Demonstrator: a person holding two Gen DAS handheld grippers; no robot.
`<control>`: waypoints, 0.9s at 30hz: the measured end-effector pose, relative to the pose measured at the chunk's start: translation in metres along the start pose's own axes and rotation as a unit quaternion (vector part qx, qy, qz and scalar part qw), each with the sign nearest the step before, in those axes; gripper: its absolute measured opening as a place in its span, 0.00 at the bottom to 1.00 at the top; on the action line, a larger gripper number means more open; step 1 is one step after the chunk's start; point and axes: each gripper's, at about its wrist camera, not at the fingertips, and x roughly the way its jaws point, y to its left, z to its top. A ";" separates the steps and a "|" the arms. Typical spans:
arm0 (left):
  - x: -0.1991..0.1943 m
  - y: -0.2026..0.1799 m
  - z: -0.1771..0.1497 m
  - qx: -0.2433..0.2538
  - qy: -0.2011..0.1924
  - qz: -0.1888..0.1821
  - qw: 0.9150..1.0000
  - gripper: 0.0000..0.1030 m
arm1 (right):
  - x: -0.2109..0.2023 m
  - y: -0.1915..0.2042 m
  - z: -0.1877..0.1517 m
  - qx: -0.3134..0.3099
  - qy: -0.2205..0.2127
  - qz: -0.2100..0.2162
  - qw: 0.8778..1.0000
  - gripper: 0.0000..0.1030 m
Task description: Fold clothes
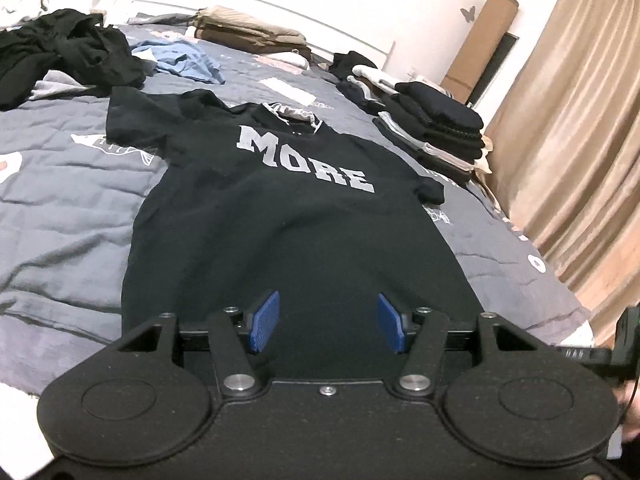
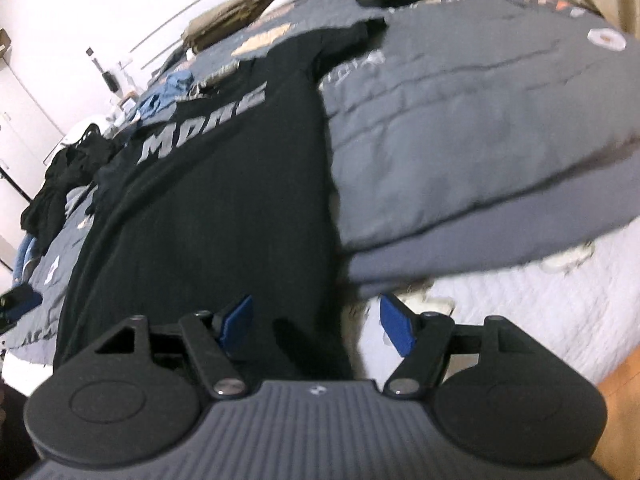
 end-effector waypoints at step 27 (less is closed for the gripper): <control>-0.006 0.012 0.006 -0.035 -0.008 0.018 0.999 0.53 | -0.029 -0.003 0.006 -0.016 0.071 -0.110 0.991 0.09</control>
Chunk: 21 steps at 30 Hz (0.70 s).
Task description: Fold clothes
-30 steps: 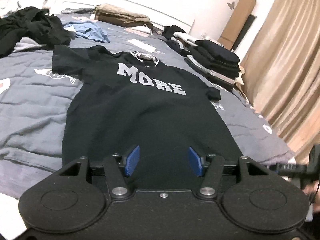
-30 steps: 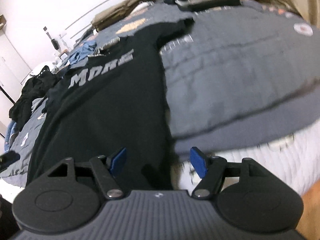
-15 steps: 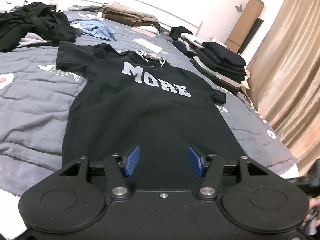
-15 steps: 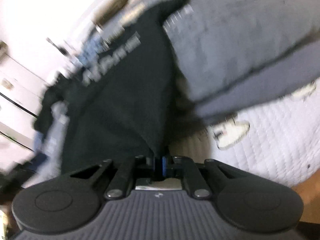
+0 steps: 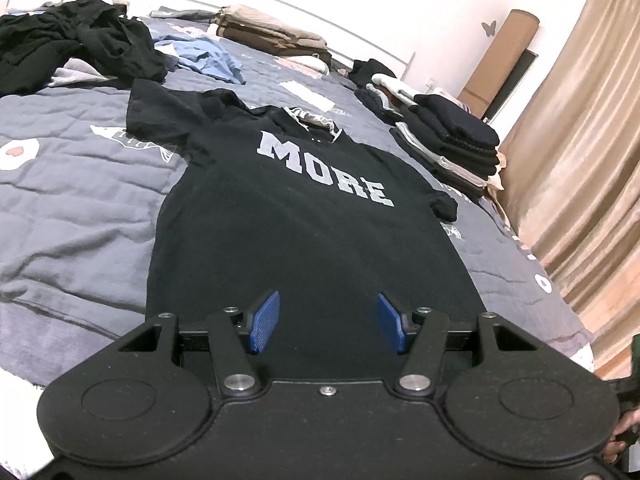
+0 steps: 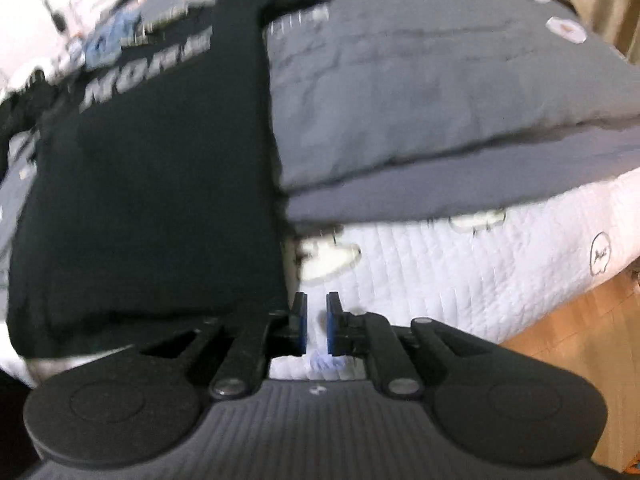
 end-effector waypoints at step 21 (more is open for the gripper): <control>0.012 0.032 0.106 -0.020 -0.093 0.064 0.993 0.56 | -0.003 0.182 0.141 -0.098 -0.157 0.207 0.961 0.51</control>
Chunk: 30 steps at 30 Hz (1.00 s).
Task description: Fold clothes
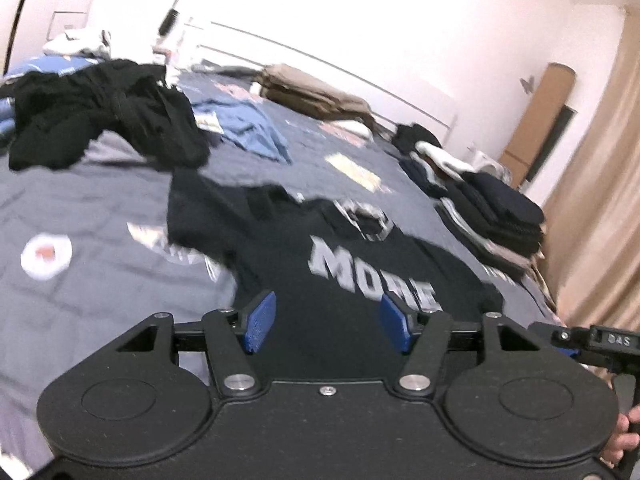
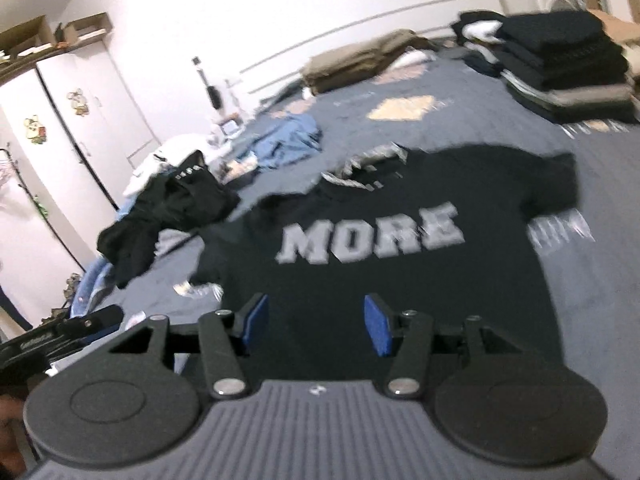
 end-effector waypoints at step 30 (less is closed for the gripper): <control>0.145 0.125 0.036 -0.208 0.023 0.056 0.976 0.57 | 0.118 0.055 0.028 -0.081 -0.002 0.090 0.993 0.51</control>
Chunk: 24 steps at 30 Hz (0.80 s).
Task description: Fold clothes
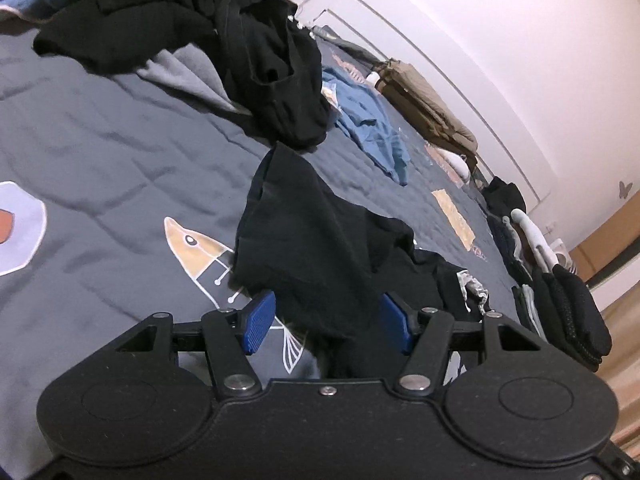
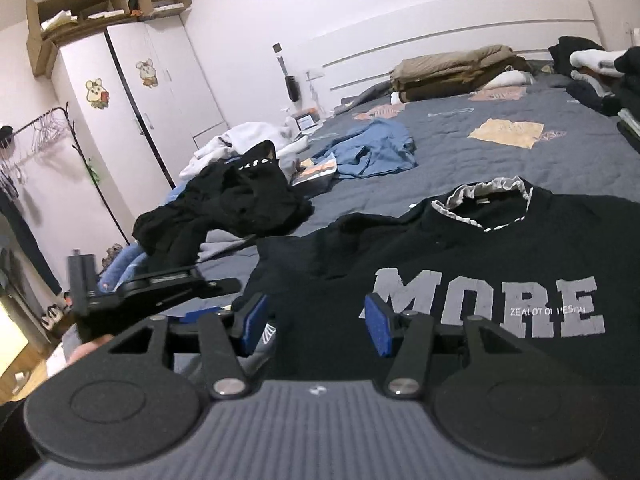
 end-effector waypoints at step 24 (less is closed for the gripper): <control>0.072 0.014 0.000 -0.035 0.009 0.014 0.999 0.52 | 0.013 -0.023 -0.007 0.033 0.012 -0.008 0.999 0.52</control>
